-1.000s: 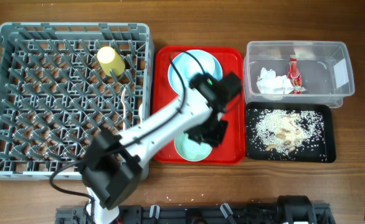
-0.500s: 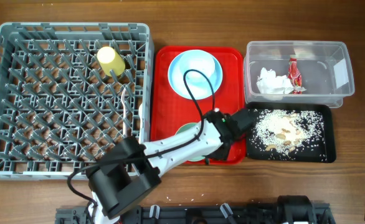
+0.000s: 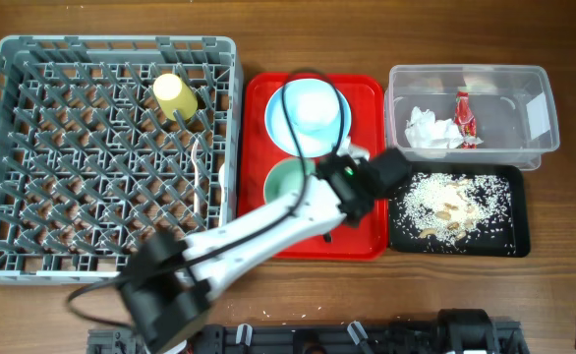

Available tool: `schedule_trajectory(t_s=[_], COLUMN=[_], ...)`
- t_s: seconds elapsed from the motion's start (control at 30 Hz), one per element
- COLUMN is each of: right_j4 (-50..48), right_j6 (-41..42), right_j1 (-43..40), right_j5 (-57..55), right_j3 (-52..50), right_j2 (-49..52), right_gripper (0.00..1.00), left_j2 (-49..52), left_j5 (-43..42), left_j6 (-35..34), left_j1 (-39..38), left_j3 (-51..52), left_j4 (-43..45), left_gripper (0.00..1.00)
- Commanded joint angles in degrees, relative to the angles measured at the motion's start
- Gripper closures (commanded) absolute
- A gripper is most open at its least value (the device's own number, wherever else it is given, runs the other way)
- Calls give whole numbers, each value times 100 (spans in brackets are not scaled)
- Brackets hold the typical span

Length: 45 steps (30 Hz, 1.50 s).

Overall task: Sort waste into correct bins and load items into the dishwasher rack
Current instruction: 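Carry the green bowl with the left gripper and set it in the rack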

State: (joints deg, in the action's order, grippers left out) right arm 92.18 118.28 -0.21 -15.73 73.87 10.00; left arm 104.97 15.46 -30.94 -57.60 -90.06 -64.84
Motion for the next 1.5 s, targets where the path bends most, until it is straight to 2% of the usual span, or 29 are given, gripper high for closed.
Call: schedule_trajectory(t_s=[0.0,0.1,0.2,0.27,0.37,0.4,0.47,0.63,0.77,1.03,1.07,1.13,1.2,1.47], right_j4=[-9,-9,-9,-9,-9,-9,-9,-9,-9,-9,-9,-9,-9,-9], right_j6=[42,42,39,42,39,39,42,39,42,42,42,42,39,42], right_j1=[-31,-31,-31,-31,-31,-31,-31,-31,-31,-31,-31,-31,-31,-31], right_j5=[-103,-103,-103,-103,-103,-103,-103,-103,-103,-103,-103,-103,-103,-103], right_j3=[-11,-11,-11,-11,-11,-11,-11,-11,-11,-11,-11,-11,-11,-11], right_j2=[-59,-59,-59,-59,-59,-59,-59,-59,-59,-59,-59,-59,-59,-59], right_gripper=[0,0,0,0,0,0,0,0,0,0,0,0,0,0], left_j2=[-903,-1443,-1390,-1231,-1012,-922,-769,-181,332,605,605,605,605,756], left_j5=[-905,-3373,-5709,-6767,-7466,-7552,-7626,-7768,-7783,-7807,-7930,-8843,-9103,-8572], left_j6=[859,1777,2730,3515,4645,5012,5329,5716,5759,5753,5753,5753,5755,5755], left_j1=[763,2358,4004,4931,5775,6011,6360,7047,7497,7689,7716,7777,7775,7772], left_j3=[-669,-719,-710,-640,-442,-365,-205,264,275,275,275,275,275,658], left_j4=[-61,-127,-614,-1108,-1862,-2074,-2234,-2151,-2087,-1825,-1851,-1987,-2055,-1843], left_gripper=[96,96,96,96,96,96,96,96,96,96,96,96,96,96])
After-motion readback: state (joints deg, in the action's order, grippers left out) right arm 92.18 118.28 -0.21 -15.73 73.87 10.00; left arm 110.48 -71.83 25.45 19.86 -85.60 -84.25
